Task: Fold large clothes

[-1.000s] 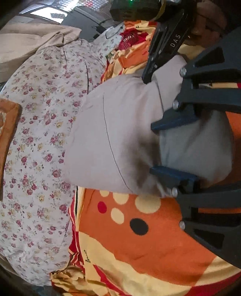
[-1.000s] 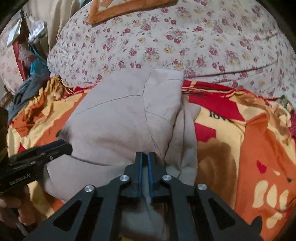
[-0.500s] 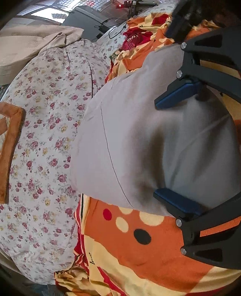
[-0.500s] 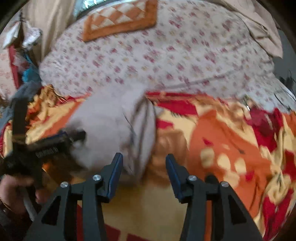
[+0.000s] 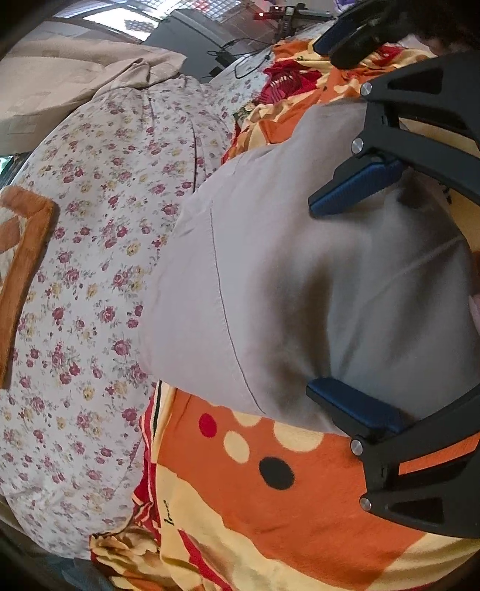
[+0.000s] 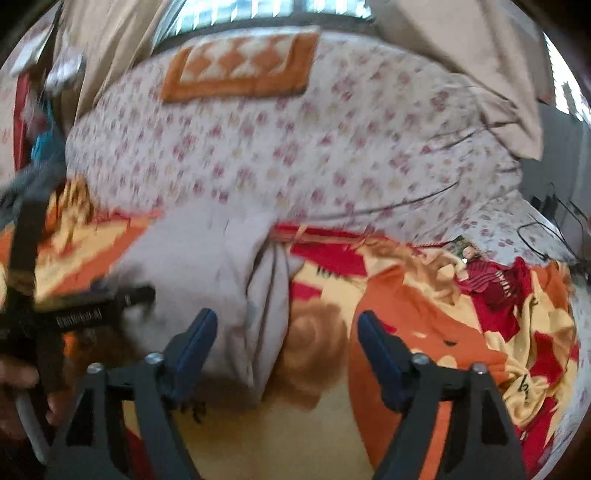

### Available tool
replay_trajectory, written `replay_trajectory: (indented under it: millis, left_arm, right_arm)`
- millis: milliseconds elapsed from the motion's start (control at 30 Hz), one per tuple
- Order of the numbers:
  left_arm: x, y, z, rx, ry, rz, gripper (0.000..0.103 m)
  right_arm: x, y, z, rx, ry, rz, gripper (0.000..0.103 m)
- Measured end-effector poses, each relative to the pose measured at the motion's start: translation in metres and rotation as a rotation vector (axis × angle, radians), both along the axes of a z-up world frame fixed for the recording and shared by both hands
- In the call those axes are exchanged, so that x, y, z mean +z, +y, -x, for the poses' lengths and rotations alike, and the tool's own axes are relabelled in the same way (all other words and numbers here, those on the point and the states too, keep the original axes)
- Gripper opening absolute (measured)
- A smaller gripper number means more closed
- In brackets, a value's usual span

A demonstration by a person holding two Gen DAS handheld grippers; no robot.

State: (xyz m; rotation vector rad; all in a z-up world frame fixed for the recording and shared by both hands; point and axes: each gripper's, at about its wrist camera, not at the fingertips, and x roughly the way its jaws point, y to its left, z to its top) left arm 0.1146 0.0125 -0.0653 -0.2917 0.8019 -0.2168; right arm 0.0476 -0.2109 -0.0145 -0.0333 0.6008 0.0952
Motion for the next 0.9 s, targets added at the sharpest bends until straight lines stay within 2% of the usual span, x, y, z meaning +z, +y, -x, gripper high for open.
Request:
replay_trajectory:
  millis: [67, 100, 133, 167, 200, 233, 267, 367, 433, 467, 533, 567, 600, 633, 667, 700, 767, 833, 900]
  left_arm:
    - [0.0, 0.001, -0.001, -0.011, 0.004, 0.013, 0.094]
    - [0.0, 0.001, -0.001, -0.011, 0.007, 0.018, 0.094]
    - [0.0, 0.002, -0.002, -0.006, 0.015, 0.023, 0.094]
    - [0.001, 0.0, -0.002, -0.004, 0.021, 0.018, 0.094]
    - [0.001, -0.002, -0.001, -0.013, 0.019, 0.002, 0.094]
    - [0.003, -0.005, 0.001, -0.027, 0.01, -0.03, 0.093]
    - [0.007, -0.005, 0.005, -0.028, -0.008, -0.05, 0.093]
    - [0.031, 0.003, 0.03, -0.005, -0.084, -0.079, 0.093]
    - [0.043, 0.013, 0.049, 0.017, -0.128, -0.097, 0.093]
    - [0.041, 0.017, 0.053, 0.021, -0.123, -0.097, 0.093]
    - [0.024, 0.018, 0.048, -0.004, -0.034, -0.072, 0.093]
    - [0.005, 0.013, 0.038, -0.038, 0.059, -0.057, 0.093]
    - [-0.007, 0.007, 0.032, -0.049, 0.114, -0.074, 0.094]
    - [-0.014, 0.001, 0.028, -0.04, 0.137, -0.129, 0.097]
    - [-0.022, -0.004, 0.024, -0.041, 0.161, -0.16, 0.098]
    - [-0.024, -0.007, 0.024, -0.033, 0.148, -0.174, 0.102]
    - [-0.024, -0.012, 0.024, -0.026, 0.136, -0.198, 0.102]
    - [-0.025, -0.01, 0.025, -0.031, 0.127, -0.19, 0.102]
    - [-0.025, -0.009, 0.025, -0.036, 0.128, -0.18, 0.102]
  right_arm:
    - [-0.002, -0.011, -0.004, -0.018, 0.032, -0.085, 0.081]
    - [-0.003, -0.015, -0.007, -0.019, 0.061, -0.113, 0.077]
    - [-0.004, -0.021, -0.01, -0.031, 0.079, -0.141, 0.06]
    - [-0.003, -0.024, -0.01, -0.036, 0.076, -0.15, 0.054]
    - [-0.001, -0.024, -0.011, -0.024, 0.059, -0.156, 0.054]
    - [0.0, -0.021, -0.013, -0.001, 0.049, -0.16, 0.045]
    - [0.001, -0.015, -0.016, 0.048, 0.038, -0.164, 0.03]
    - [-0.001, 0.005, -0.02, 0.172, 0.02, -0.178, 0.02]
    - [-0.005, 0.018, -0.02, 0.242, 0.036, -0.182, 0.019]
    - [-0.009, 0.025, -0.022, 0.272, 0.058, -0.172, 0.018]
    - [-0.024, 0.034, -0.03, 0.245, 0.134, -0.122, 0.018]
    - [-0.037, 0.033, -0.038, 0.204, 0.203, -0.098, 0.017]
    - [-0.049, 0.031, -0.043, 0.172, 0.264, -0.086, 0.014]
    - [-0.065, 0.028, -0.05, 0.146, 0.336, -0.092, 0.014]
    - [-0.068, 0.025, -0.05, 0.143, 0.336, -0.113, 0.013]
    - [-0.067, 0.026, -0.05, 0.144, 0.328, -0.112, 0.013]
    - [-0.067, 0.027, -0.048, 0.151, 0.325, -0.106, 0.016]
    - [-0.067, 0.027, -0.047, 0.148, 0.321, -0.12, 0.018]
    - [-0.067, 0.025, -0.047, 0.167, 0.328, -0.142, 0.025]
